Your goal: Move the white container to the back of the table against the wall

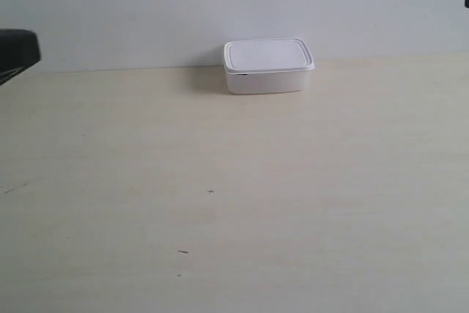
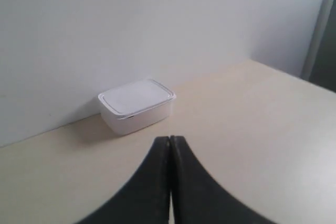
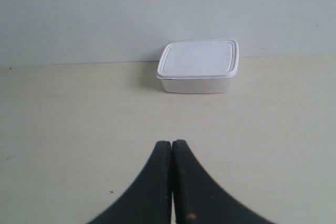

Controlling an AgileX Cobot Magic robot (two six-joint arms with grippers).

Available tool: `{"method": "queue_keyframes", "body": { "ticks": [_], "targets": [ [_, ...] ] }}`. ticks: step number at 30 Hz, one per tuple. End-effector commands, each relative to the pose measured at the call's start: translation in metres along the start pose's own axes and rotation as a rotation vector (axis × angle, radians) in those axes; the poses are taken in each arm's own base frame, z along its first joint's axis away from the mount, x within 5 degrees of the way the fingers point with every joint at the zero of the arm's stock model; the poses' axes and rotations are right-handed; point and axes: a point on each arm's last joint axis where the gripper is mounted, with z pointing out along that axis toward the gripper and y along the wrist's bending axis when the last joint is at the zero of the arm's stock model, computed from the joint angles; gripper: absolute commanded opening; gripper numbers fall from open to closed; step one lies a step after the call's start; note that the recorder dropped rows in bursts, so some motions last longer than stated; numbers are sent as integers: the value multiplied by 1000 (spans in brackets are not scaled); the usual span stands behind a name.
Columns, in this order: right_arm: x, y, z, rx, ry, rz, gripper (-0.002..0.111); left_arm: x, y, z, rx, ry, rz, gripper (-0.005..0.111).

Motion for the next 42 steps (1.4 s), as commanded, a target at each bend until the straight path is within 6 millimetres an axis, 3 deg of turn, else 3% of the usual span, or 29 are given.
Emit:
{"method": "queue_keyframes", "body": {
  "ticks": [1,8,17,24,42],
  "targets": [
    [19,-1,-22,3,-73,-50,0,16,3,-29,-14,-111,-41,0],
    [72,-10,-24,8,-85,-26,0,33,5,-47,-15,-158,-40,0],
    [102,-28,4,67,-198,137,0,27,7,-42,-44,-212,0,0],
    [102,-33,14,103,-192,120,0,33,8,-29,-52,-152,1,0],
    [103,-29,14,78,-192,114,0,35,8,-29,-47,-136,1,0]
  ]
}}
